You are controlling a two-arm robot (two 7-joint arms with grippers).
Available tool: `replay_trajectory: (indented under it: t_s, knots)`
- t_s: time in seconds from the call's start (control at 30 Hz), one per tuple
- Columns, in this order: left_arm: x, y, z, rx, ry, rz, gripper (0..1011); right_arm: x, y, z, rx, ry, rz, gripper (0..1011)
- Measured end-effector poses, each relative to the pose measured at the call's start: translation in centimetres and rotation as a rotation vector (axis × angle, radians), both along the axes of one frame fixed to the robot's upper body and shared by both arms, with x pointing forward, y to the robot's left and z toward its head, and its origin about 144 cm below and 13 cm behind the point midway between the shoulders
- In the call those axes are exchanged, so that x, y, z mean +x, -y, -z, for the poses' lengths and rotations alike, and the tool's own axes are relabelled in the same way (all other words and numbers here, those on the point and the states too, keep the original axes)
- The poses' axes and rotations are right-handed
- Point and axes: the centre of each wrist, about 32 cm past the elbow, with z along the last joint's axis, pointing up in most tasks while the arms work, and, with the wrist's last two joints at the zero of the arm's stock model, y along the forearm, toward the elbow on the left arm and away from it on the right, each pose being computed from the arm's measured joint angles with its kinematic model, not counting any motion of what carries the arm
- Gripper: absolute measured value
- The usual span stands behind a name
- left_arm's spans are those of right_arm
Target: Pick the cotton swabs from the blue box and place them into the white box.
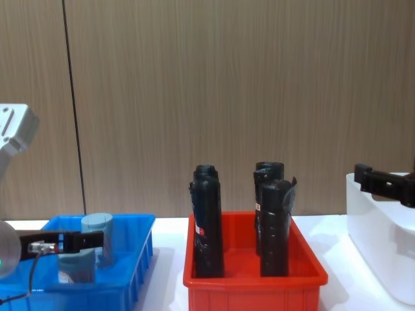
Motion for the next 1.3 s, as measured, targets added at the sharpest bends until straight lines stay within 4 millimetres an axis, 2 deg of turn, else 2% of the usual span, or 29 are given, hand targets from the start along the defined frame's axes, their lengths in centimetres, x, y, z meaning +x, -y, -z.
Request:
replay_trajectory:
  t_s: [0.9, 1.07, 1.1, 1.3]
  knots:
    - [1.7, -0.5, 1.3, -0.01, -0.047, 0.062, 1004, 0.0, 0.0, 0.0, 0.0, 0.0, 0.0, 1002]
    - [1.8, -0.5, 1.4, -0.008, -0.051, 0.063, 926, 0.0, 0.0, 0.0, 0.0, 0.0, 0.0, 1002]
    - [1.8, -0.5, 1.4, -0.007, -0.052, 0.062, 872, 0.0, 0.0, 0.0, 0.0, 0.0, 0.0, 1002]
    - [1.8, -0.5, 1.4, -0.004, -0.058, 0.054, 730, 0.0, 0.0, 0.0, 0.0, 0.0, 0.0, 1002]
